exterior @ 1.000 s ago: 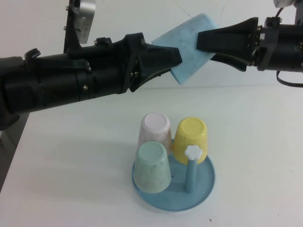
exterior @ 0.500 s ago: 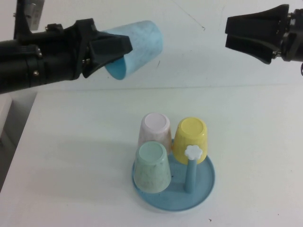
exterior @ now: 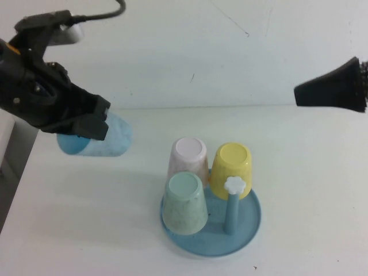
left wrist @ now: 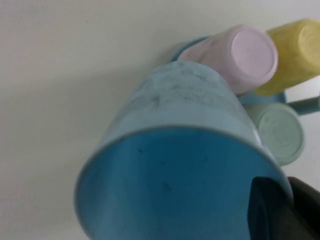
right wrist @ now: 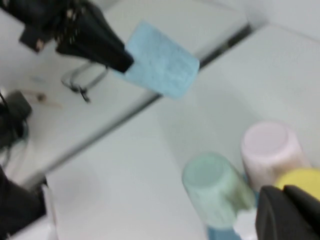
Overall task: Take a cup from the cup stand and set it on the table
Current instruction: Place the cup on the table
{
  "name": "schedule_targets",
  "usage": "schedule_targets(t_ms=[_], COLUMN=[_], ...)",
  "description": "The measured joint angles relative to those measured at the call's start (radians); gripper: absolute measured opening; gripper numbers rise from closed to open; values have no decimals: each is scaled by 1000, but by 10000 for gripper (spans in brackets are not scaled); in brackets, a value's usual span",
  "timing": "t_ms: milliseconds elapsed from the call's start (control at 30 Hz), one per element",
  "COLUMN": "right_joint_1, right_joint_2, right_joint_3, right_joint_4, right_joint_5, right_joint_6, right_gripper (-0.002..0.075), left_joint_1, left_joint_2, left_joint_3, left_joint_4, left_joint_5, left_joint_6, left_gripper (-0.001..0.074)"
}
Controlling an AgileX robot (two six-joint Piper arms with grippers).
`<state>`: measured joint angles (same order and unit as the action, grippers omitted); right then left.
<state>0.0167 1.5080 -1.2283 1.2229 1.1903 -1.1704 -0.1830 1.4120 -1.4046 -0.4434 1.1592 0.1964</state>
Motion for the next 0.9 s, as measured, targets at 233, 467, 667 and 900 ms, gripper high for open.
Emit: schedule_targets(t_ms=[233,467,667,900], right_joint_1=[0,0,0,0], right_joint_2=[-189,-334,-402,-413], right_joint_3=[0,0,61,173], right_joint_4=[-467,-634,-653,-657], right_joint_5=[12,-1,-57,-143], right_joint_6=[195,266,266,266], right_gripper=[3,1,1,1], left_joint_1=[-110,-139,-142,-142], left_joint_2=[149,300,380,392], left_joint_3=[-23,-23,-23,-23], left_joint_4=[147,208,229,243], left_joint_5=[36,20,-15,-46], left_joint_6=[-41,-49,-49,-49], left_gripper=[5,5,5,5])
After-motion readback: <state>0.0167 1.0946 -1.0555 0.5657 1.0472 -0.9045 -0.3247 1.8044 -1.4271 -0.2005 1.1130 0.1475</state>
